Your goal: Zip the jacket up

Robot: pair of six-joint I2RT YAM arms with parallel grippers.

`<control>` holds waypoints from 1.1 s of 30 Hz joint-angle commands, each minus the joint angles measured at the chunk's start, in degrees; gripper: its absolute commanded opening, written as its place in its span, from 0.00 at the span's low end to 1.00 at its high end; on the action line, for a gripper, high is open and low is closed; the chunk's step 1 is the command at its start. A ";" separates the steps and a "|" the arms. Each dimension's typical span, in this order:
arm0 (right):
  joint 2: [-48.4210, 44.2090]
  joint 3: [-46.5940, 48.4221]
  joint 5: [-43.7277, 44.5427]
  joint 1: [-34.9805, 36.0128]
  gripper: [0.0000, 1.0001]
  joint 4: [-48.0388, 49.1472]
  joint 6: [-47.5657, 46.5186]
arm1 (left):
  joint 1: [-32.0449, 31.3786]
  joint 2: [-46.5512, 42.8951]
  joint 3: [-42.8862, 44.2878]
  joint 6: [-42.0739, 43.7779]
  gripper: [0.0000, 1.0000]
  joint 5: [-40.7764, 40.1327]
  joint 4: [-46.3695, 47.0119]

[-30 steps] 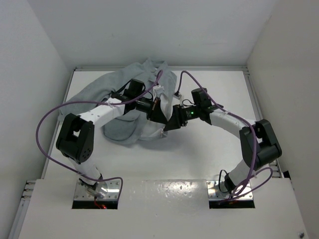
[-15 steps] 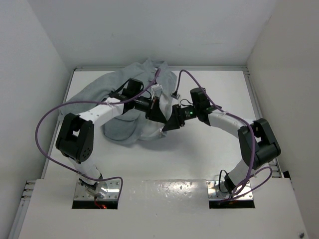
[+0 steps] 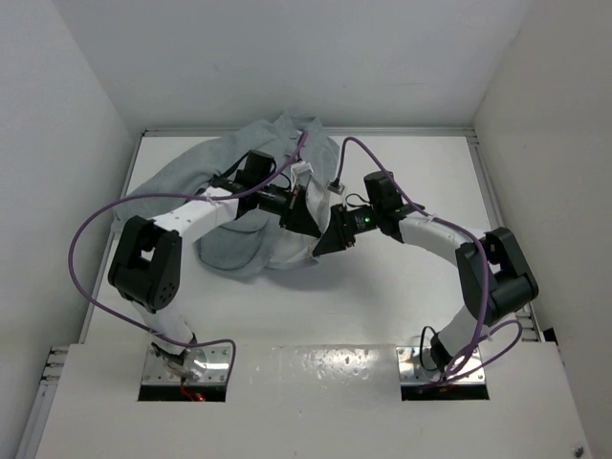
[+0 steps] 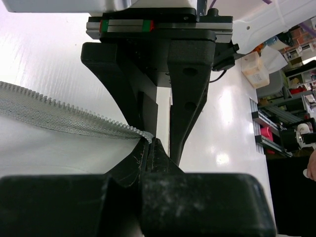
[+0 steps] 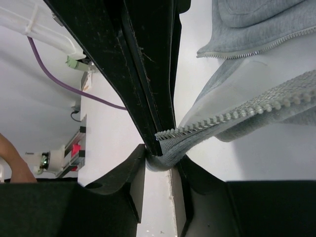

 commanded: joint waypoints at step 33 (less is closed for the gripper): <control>-6.03 -6.28 15.32 -2.34 0.00 -15.78 -13.36 | 2.80 -18.07 -10.85 12.38 0.53 -50.39 -32.87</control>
